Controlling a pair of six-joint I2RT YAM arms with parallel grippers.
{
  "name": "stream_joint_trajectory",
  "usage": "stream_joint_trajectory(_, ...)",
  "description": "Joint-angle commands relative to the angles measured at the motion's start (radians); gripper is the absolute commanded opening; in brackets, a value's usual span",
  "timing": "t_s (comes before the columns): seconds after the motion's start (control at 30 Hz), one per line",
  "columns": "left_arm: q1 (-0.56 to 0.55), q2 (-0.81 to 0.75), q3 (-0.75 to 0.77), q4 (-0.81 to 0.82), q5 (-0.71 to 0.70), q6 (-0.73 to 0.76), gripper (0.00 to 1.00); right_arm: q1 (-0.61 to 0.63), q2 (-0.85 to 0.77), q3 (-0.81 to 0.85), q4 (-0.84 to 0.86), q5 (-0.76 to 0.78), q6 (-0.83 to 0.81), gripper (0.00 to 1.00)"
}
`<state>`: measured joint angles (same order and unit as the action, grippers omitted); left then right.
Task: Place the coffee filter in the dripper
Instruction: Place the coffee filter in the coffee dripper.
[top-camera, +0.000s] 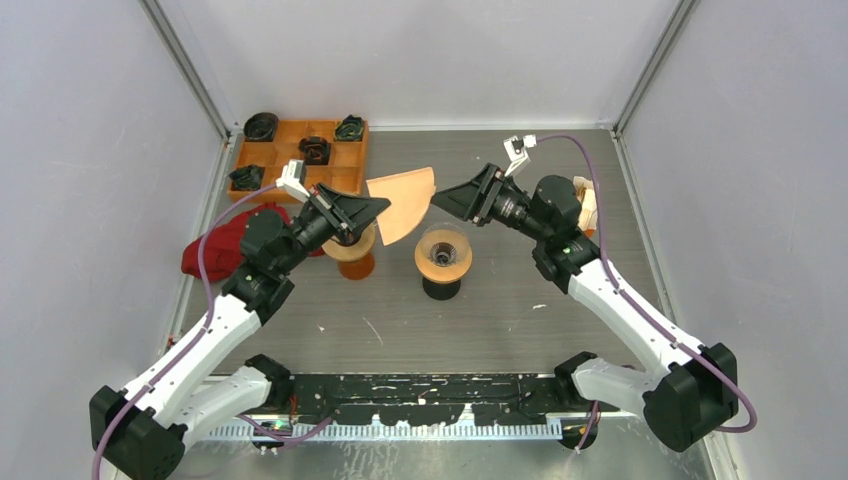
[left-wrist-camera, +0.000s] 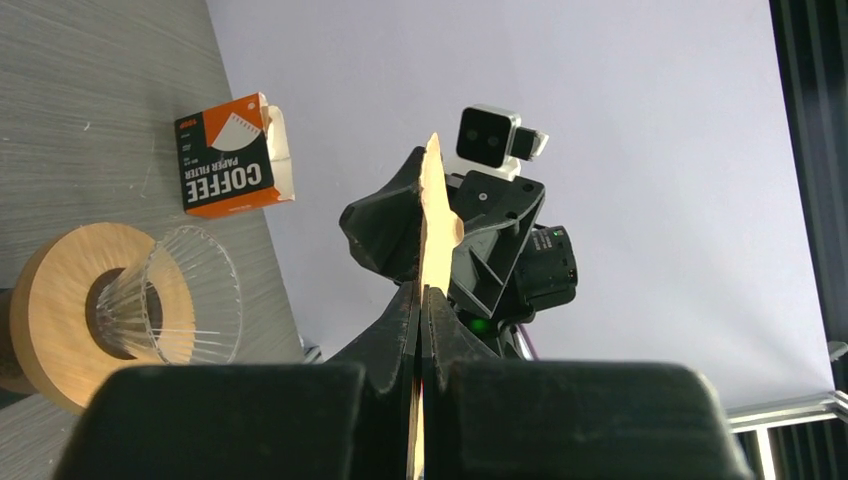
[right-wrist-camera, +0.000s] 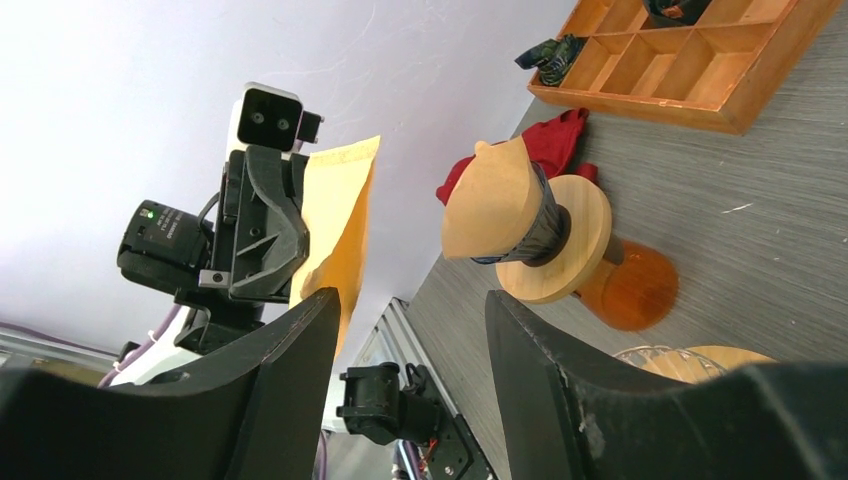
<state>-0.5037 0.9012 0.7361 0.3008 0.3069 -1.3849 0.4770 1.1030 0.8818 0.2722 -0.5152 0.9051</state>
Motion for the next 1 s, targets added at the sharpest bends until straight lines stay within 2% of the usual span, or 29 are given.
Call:
stream_joint_trajectory(0.0, -0.004, 0.001, 0.000, 0.111, 0.025, -0.020, 0.00, 0.006, 0.011, -0.005, 0.107, -0.029, 0.043, 0.61)
stream_joint_trajectory(0.3, -0.014, 0.004, -0.009, 0.146, 0.004, -0.023, 0.00, 0.022, 0.031, -0.030, 0.202, -0.040, 0.103, 0.60)
stream_joint_trajectory(0.43, -0.023, 0.013, -0.020, 0.176, -0.010, -0.033, 0.00, 0.038, 0.039, -0.056, 0.298, -0.040, 0.151, 0.60)
stream_joint_trajectory(0.97, -0.060, 0.016, -0.061, 0.256, -0.085, -0.058, 0.00, 0.105, 0.060, -0.082, 0.443, -0.011, 0.195, 0.47)
